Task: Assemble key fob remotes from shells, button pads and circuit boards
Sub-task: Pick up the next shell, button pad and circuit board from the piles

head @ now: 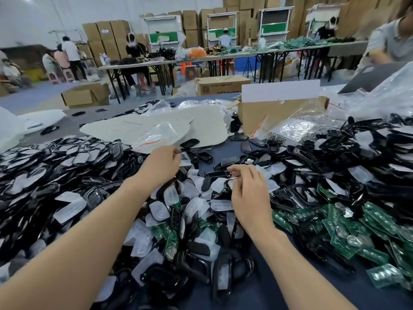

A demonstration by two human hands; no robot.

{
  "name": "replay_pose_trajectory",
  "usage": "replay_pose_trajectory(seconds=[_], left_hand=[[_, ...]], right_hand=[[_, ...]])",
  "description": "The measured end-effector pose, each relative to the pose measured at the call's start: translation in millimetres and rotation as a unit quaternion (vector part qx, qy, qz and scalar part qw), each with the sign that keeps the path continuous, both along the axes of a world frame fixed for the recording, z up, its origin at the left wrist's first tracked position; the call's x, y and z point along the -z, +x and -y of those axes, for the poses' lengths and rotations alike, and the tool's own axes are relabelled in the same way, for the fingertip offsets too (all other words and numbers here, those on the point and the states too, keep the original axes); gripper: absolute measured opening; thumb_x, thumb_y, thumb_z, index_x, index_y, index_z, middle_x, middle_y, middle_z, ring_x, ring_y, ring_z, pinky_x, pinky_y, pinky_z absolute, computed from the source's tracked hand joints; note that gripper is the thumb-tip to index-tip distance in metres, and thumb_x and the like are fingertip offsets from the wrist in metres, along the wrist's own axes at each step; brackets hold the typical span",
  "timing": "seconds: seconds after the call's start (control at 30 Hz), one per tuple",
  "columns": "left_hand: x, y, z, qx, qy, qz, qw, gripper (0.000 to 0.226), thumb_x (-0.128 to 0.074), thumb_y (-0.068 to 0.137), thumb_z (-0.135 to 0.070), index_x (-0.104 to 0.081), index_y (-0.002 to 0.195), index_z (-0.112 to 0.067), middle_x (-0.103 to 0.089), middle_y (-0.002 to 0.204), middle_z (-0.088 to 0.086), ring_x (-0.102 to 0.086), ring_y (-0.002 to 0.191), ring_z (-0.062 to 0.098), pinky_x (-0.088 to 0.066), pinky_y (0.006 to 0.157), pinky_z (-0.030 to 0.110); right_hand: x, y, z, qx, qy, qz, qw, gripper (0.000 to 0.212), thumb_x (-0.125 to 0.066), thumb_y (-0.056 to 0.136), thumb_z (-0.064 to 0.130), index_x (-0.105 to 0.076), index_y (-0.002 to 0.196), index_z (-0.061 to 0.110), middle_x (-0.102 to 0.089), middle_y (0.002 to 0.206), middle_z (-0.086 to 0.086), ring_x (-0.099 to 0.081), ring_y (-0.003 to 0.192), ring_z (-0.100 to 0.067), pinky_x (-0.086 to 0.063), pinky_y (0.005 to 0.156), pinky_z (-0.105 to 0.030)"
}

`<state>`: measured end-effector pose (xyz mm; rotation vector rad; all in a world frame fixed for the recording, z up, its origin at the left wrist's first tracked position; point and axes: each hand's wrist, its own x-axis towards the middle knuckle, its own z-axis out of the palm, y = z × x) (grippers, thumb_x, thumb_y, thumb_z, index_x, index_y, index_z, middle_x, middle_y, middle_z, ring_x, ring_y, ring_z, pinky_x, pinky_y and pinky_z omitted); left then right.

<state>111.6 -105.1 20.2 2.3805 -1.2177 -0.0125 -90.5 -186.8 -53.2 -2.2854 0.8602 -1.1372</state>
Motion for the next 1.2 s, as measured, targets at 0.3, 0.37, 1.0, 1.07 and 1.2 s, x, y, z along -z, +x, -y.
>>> replay_pose_trajectory(seconds=[0.3,0.37,1.0,1.07,1.2], left_hand=[[15.2,33.7,77.8,0.088,0.241,0.051,0.965,0.052,-0.039,0.101,-0.014,-0.037,0.152,-0.023,-0.038,0.155,0.013,-0.040,0.138,0.035,-0.033,0.114,0.042],[14.7,41.1,82.6,0.095,0.293,0.071,0.949,0.051,-0.037,0.102,-0.019,-0.036,0.152,-0.029,-0.036,0.155,0.013,-0.037,0.139,0.036,-0.031,0.115,0.044],[-26.6,17.8,27.8,0.132,0.086,0.047,0.986,0.019,-0.051,0.103,-0.027,-0.060,0.117,-0.016,-0.061,0.094,-0.005,-0.057,0.091,0.019,-0.039,0.079,0.028],[-35.8,2.8,18.9,0.154,0.039,0.046,0.986,0.014,-0.052,0.103,-0.027,-0.060,0.112,-0.020,-0.062,0.090,-0.009,-0.058,0.085,0.013,-0.044,0.078,0.027],[-36.5,-33.2,-1.2,0.188,-0.006,0.031,0.982,0.010,-0.053,0.102,-0.028,-0.060,0.107,-0.024,-0.062,0.086,-0.018,-0.059,0.080,-0.003,-0.047,0.073,0.018]], right_hand=[[3.3,0.4,5.4,-0.001,0.032,0.022,0.999,0.030,-0.048,0.096,0.003,-0.062,0.119,0.018,-0.060,0.115,0.003,-0.052,0.108,-0.017,-0.045,0.097,-0.038],[4.1,-0.2,6.4,-0.005,0.048,0.031,0.998,0.031,-0.046,0.096,0.006,-0.061,0.119,0.020,-0.058,0.115,0.004,-0.050,0.109,-0.015,-0.045,0.098,-0.038],[1.9,-6.2,4.3,-0.026,0.055,0.083,0.995,0.032,-0.045,0.097,0.004,-0.060,0.120,0.022,-0.055,0.114,0.010,-0.052,0.112,-0.011,-0.049,0.095,-0.039],[-0.9,-6.6,1.0,-0.043,0.064,0.101,0.992,0.030,-0.045,0.100,0.009,-0.059,0.122,0.025,-0.054,0.114,0.015,-0.052,0.111,-0.008,-0.049,0.094,-0.039],[-6.2,-6.6,-9.8,-0.126,0.167,0.155,0.965,0.037,-0.046,0.103,0.048,-0.048,0.138,0.035,-0.055,0.118,0.025,-0.055,0.112,-0.001,-0.050,0.087,-0.021]])
